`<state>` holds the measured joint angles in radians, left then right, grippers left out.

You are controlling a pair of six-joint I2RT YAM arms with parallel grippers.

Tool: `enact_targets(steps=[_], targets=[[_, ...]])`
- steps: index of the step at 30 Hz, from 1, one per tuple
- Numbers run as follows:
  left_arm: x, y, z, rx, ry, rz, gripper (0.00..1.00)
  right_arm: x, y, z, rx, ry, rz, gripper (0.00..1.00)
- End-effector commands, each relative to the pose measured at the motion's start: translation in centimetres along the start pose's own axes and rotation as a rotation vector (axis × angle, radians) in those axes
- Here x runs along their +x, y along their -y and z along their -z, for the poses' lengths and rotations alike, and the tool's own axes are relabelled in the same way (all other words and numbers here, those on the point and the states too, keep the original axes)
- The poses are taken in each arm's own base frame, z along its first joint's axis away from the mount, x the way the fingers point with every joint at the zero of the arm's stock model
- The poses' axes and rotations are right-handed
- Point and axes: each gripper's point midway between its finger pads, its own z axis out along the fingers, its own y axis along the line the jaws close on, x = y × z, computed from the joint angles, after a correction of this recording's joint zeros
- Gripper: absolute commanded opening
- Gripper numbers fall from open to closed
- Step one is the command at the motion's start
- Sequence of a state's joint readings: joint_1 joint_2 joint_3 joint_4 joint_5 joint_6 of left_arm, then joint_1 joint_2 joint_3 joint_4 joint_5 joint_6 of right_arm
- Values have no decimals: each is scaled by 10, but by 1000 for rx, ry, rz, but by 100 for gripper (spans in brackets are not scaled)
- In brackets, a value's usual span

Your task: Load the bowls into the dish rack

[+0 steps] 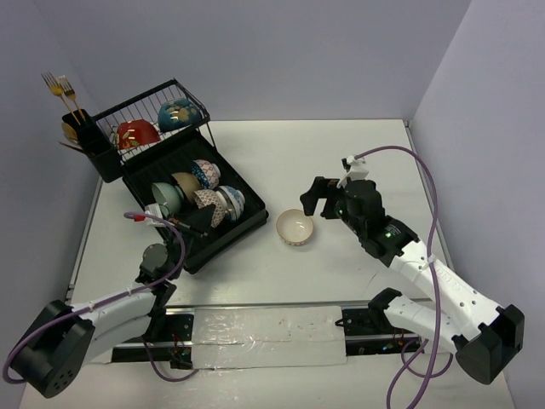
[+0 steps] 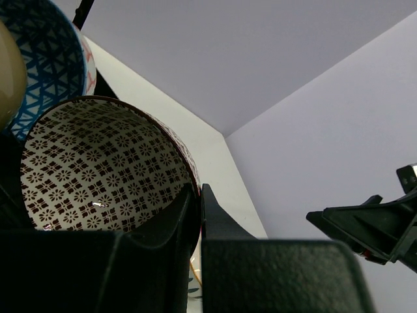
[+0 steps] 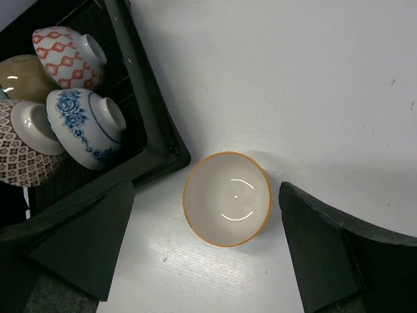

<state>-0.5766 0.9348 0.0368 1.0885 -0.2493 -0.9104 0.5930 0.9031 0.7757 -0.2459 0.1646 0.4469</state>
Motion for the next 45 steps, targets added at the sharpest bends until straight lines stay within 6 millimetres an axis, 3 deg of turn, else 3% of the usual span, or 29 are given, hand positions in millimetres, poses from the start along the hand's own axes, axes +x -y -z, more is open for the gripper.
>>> enact_targets(steps=[1, 13, 37, 41, 43, 45], targets=[[-36, 40, -2, 150, 134, 38, 0, -11, -6, -2, -24, 34, 7, 99], [-27, 29, -8, 120, 128, 63, 0, -11, -4, 0, -17, 41, 6, 99], [-29, 32, -5, 166, 158, 98, 0, -10, -4, -1, -18, 42, 8, 99], [-24, 10, -3, 56, 138, 102, 1, -12, -6, -1, -25, 39, 8, 99], [-29, 10, -1, 42, 148, 101, 9, -12, -5, -2, -21, 42, 5, 99], [-23, -4, 0, -26, 124, 78, 13, -13, -6, -2, -25, 45, 5, 99]])
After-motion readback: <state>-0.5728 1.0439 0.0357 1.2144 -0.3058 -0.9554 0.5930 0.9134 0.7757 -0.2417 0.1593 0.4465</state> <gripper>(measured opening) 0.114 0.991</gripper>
